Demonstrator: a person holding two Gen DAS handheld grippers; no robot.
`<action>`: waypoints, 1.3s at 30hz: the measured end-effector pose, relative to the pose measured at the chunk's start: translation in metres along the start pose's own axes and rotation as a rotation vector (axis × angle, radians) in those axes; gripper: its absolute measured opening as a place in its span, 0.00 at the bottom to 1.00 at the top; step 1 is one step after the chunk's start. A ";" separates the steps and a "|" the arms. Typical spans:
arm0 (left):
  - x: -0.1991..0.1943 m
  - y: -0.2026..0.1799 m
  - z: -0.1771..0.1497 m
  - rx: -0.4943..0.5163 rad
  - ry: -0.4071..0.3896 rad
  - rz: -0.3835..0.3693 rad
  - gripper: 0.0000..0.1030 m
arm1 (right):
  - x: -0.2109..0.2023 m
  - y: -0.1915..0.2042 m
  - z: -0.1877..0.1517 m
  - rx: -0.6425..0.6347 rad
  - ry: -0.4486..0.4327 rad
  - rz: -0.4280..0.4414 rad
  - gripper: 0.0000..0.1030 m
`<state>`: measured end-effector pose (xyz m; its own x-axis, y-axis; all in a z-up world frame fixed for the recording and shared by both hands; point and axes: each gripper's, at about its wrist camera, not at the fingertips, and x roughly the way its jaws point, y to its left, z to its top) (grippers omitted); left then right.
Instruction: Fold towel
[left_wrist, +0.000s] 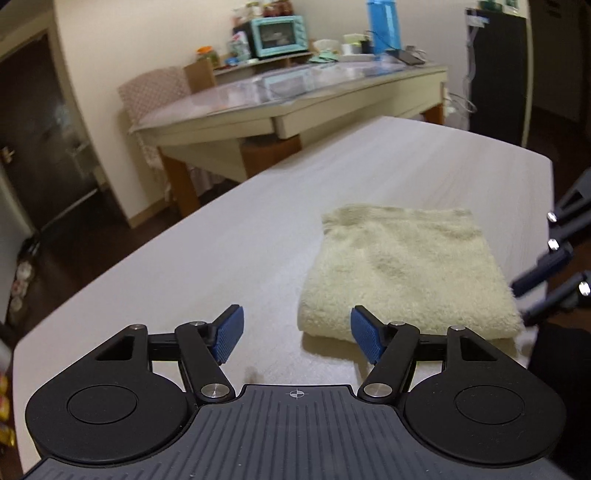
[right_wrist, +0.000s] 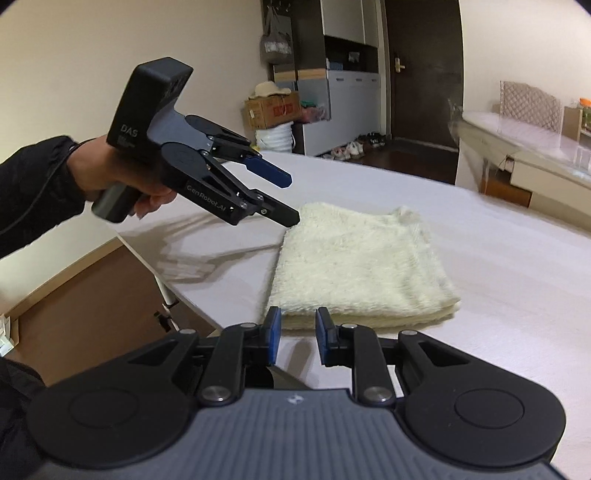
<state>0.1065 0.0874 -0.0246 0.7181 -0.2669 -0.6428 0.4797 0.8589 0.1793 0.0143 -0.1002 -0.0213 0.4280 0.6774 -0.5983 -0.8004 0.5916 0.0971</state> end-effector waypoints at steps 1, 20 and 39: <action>0.002 0.001 0.000 -0.002 -0.004 0.005 0.67 | 0.002 0.002 0.001 0.005 0.000 0.000 0.22; 0.021 0.040 -0.001 -0.034 -0.022 0.092 0.70 | 0.007 0.020 0.007 0.048 -0.028 -0.043 0.40; -0.042 -0.049 -0.029 -0.090 -0.029 0.112 0.79 | -0.037 0.000 -0.007 0.109 -0.110 -0.147 0.58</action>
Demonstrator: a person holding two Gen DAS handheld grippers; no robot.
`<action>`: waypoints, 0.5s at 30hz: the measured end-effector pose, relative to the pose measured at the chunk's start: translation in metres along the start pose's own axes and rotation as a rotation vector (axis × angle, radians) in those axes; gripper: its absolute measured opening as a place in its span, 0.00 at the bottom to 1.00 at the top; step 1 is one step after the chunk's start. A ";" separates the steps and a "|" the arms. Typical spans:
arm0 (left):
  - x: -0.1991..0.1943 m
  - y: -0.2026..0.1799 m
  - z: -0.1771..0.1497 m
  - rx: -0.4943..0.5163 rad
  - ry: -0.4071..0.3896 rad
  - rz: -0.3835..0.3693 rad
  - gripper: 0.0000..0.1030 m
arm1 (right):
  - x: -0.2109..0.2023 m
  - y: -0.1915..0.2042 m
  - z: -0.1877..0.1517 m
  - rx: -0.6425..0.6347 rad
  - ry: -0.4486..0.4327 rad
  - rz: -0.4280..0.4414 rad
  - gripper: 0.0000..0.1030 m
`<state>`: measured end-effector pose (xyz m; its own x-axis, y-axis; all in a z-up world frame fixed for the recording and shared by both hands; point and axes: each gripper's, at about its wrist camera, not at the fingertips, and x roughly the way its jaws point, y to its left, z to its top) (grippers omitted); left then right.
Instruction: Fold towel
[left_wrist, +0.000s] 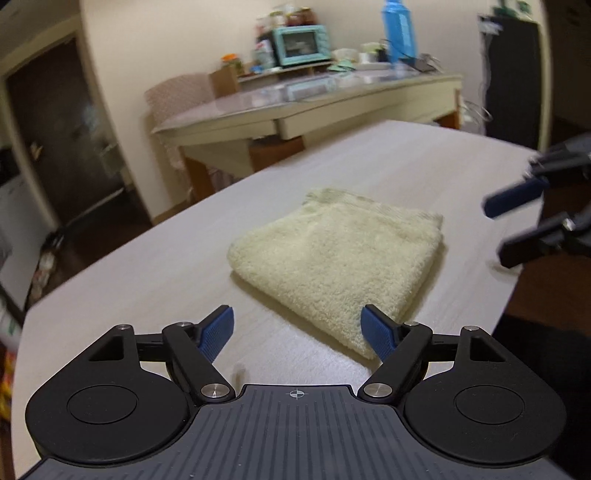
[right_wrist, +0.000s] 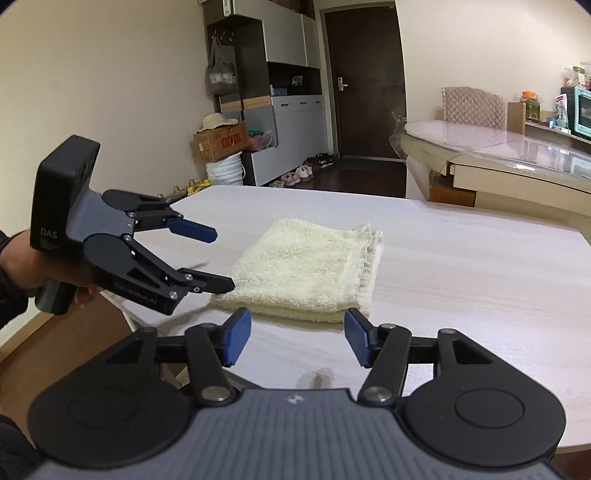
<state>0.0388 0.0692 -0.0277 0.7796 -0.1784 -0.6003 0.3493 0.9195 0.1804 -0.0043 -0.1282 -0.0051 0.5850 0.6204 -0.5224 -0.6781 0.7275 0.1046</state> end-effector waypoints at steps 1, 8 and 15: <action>-0.003 0.002 0.000 -0.031 -0.001 0.017 0.81 | -0.002 -0.001 -0.001 -0.002 0.000 -0.004 0.58; -0.020 -0.006 -0.008 -0.279 0.036 0.139 0.90 | -0.010 -0.006 -0.008 -0.003 0.012 -0.031 0.69; -0.031 -0.030 -0.018 -0.404 0.055 0.212 0.94 | -0.016 -0.014 -0.011 0.045 0.043 -0.107 0.95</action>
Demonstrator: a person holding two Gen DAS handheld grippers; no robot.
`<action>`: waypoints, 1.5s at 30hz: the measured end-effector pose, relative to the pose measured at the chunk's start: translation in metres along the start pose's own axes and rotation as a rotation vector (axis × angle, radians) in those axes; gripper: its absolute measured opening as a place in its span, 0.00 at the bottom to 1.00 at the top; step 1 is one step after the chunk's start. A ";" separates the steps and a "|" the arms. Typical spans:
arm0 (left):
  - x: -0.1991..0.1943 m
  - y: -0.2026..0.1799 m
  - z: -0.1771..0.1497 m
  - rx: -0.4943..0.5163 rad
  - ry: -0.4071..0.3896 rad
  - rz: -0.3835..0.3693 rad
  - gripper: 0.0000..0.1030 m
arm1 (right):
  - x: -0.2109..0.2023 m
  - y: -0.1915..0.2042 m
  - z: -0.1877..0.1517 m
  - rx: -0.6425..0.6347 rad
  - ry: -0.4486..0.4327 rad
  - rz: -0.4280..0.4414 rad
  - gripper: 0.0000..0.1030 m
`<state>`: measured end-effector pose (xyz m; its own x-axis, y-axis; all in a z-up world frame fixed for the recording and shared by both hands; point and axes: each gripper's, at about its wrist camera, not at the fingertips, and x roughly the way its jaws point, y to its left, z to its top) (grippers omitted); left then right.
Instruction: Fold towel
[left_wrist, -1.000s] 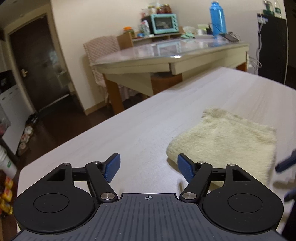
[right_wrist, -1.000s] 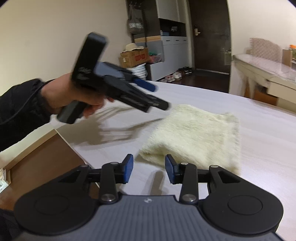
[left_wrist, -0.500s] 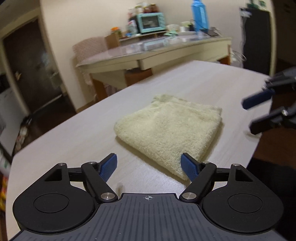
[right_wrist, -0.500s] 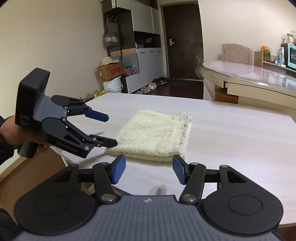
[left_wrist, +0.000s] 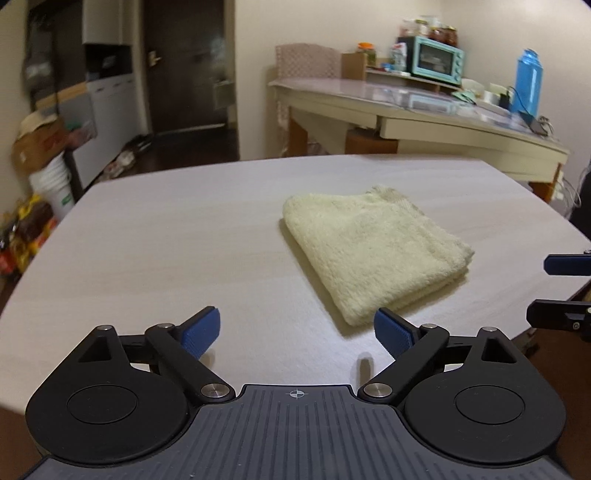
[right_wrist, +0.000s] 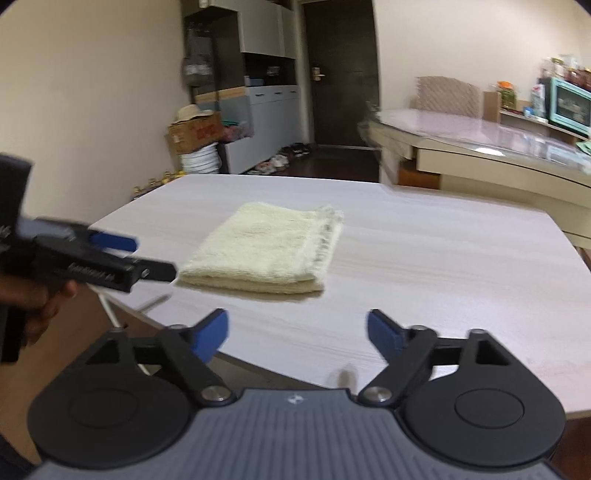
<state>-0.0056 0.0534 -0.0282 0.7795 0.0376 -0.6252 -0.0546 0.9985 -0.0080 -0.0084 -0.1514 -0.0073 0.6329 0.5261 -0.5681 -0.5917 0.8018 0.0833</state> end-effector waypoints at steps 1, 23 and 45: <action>-0.002 -0.001 -0.001 -0.004 -0.003 0.005 0.95 | -0.001 -0.001 -0.001 0.004 0.000 -0.008 0.97; -0.019 -0.004 -0.015 -0.067 0.021 0.073 1.00 | -0.003 0.001 -0.005 0.041 0.019 -0.027 1.00; -0.026 -0.011 -0.011 -0.122 -0.009 0.022 1.00 | -0.006 0.003 -0.003 0.022 0.019 -0.017 1.00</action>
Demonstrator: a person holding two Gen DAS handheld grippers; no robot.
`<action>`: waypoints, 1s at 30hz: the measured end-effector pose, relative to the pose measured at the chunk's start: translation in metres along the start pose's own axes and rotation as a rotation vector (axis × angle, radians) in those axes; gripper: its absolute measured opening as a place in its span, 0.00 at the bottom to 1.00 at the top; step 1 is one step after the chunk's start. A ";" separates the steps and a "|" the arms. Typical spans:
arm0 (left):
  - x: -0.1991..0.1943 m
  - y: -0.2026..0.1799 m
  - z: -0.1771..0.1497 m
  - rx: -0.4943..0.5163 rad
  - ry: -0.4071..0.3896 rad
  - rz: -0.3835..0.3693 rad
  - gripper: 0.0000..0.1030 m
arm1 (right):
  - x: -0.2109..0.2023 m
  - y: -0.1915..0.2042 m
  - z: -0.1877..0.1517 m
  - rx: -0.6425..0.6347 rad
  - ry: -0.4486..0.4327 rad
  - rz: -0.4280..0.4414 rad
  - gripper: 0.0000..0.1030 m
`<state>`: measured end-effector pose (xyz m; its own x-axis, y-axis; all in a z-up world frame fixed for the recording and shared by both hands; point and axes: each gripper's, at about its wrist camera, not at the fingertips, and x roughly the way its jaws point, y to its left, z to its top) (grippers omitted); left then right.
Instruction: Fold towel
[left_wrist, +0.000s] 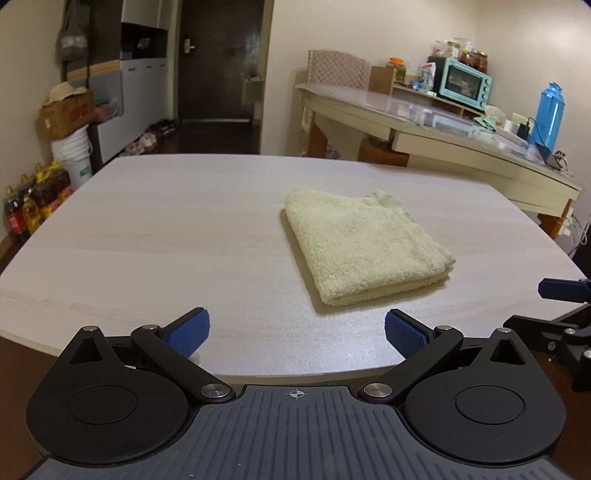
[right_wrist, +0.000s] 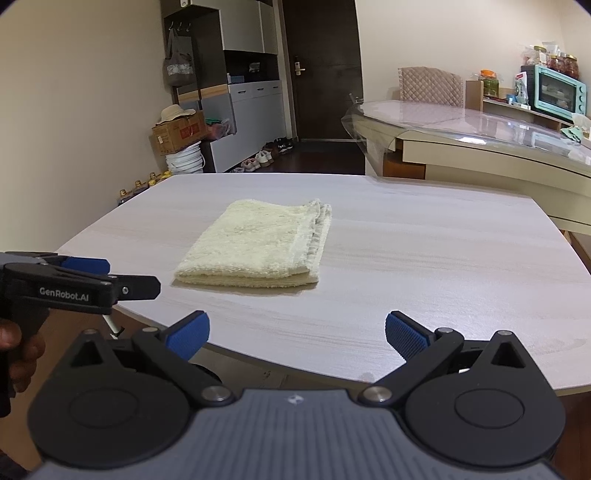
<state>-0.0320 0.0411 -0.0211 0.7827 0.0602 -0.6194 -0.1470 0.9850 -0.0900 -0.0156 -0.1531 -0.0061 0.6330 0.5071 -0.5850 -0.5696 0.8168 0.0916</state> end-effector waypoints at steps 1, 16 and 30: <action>0.000 -0.001 0.000 0.007 0.000 0.009 1.00 | 0.000 0.001 0.000 -0.003 0.001 0.000 1.00; 0.004 -0.005 0.001 0.040 0.026 0.039 1.00 | 0.005 0.001 0.003 -0.019 0.035 -0.020 1.00; 0.004 -0.009 0.003 0.054 0.032 0.057 1.00 | 0.002 0.001 0.009 -0.030 0.036 -0.017 1.00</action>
<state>-0.0259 0.0327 -0.0202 0.7543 0.1122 -0.6469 -0.1577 0.9874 -0.0125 -0.0102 -0.1488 -0.0004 0.6237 0.4824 -0.6151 -0.5747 0.8164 0.0575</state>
